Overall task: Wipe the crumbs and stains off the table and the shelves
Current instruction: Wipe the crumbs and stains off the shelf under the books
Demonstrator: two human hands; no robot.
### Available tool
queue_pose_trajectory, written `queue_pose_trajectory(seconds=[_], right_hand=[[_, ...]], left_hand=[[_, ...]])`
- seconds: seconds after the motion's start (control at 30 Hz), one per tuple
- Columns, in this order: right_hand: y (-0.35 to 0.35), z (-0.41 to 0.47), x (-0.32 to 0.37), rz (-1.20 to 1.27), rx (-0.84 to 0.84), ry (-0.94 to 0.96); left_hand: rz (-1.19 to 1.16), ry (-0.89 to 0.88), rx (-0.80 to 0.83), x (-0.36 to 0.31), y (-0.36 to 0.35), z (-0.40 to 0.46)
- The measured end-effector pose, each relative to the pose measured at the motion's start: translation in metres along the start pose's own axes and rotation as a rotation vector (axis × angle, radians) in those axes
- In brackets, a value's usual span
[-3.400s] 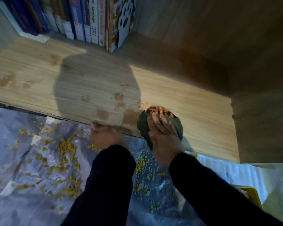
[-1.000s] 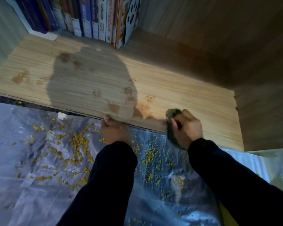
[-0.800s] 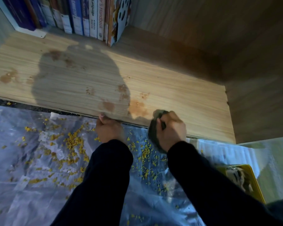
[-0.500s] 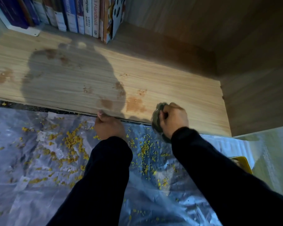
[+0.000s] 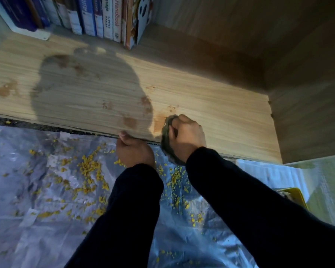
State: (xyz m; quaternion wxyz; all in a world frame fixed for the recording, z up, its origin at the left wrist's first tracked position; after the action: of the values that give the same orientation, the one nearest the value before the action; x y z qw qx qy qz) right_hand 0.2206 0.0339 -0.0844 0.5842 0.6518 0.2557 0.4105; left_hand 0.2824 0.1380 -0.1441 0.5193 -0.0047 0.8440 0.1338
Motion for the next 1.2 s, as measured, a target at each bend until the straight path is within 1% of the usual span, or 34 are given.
queue_pose_trajectory(seconds=[0.07, 0.13, 0.17, 0.23, 0.3, 0.37, 0.47, 0.53, 0.6, 0.63, 0.7, 0.77, 0.8, 0.87, 0.93, 1.03, 1.1, 1.2], right_hand=[[0.003, -0.007, -0.005, -0.023, 0.028, 0.088], [0.002, 0.007, -0.013, -0.07, 0.026, 0.142], [0.001, 0.023, -0.015, -0.087, -0.004, 0.138], [0.001, 0.055, -0.015, -0.103, -0.083, 0.057], [-0.001, 0.07, -0.01, -0.103, -0.097, -0.035], [-0.003, 0.061, -0.003, -0.077, -0.094, -0.049], [-0.009, 0.015, 0.002, -0.025, -0.073, 0.063], [-0.009, -0.006, -0.001, 0.006, -0.093, 0.133], [-0.009, -0.002, -0.005, -0.019, -0.124, 0.197], [-0.011, 0.007, -0.007, -0.044, -0.113, 0.211], [-0.013, 0.045, -0.008, -0.076, -0.114, 0.159], [-0.009, 0.085, -0.006, -0.087, -0.145, 0.026], [-0.009, 0.097, -0.004, -0.085, -0.146, -0.029], [-0.009, 0.097, 0.003, -0.058, -0.155, -0.075], [-0.012, 0.069, 0.012, -0.021, -0.169, -0.023], [-0.02, 0.022, 0.025, 0.037, -0.11, 0.093], [-0.022, 0.022, 0.021, 0.03, -0.135, 0.153], [-0.025, 0.047, 0.019, 0.006, -0.157, 0.217]], left_hand=[[0.011, 0.024, 0.008, -0.002, 0.0, -0.001], [0.001, 0.024, 0.026, -0.002, 0.0, 0.0], [-0.015, 0.02, 0.031, -0.001, 0.0, 0.001], [-0.006, 0.001, 0.041, 0.0, 0.002, 0.0], [0.0, -0.016, 0.044, -0.002, 0.004, -0.001], [-0.019, -0.022, 0.036, -0.002, 0.003, 0.0], [0.01, 0.024, 0.014, -0.008, 0.0, -0.004], [-0.007, 0.061, 0.006, -0.008, -0.001, -0.007], [-0.028, 0.05, 0.005, -0.007, -0.003, -0.006], [-0.045, 0.044, 0.015, -0.005, -0.002, -0.005], [-0.067, 0.044, 0.028, -0.004, -0.001, -0.003], [-0.04, 0.025, 0.026, -0.005, 0.001, -0.003], [-0.031, 0.019, 0.028, -0.006, 0.002, -0.003], [-0.046, 0.004, 0.025, -0.004, 0.002, -0.003], [-0.038, 0.004, 0.0, -0.004, -0.001, -0.003], [-0.018, 0.061, -0.027, -0.007, -0.001, -0.006], [-0.018, 0.073, -0.02, -0.008, -0.001, -0.008], [-0.06, 0.028, 0.006, -0.005, -0.001, -0.005]])
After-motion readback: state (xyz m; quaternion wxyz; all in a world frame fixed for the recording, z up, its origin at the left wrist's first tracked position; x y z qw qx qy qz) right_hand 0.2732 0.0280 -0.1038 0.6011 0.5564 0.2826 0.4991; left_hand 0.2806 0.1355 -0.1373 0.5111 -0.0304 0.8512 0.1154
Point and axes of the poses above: each hand's wrist, its own z-axis towards the middle knuckle, its own y-axis out of the back of the hand, x = y × z, the point moved 1 cm from there along z, towards the middle knuckle, and after that the axes turned 1 degree about z, right-handed, at the moved point
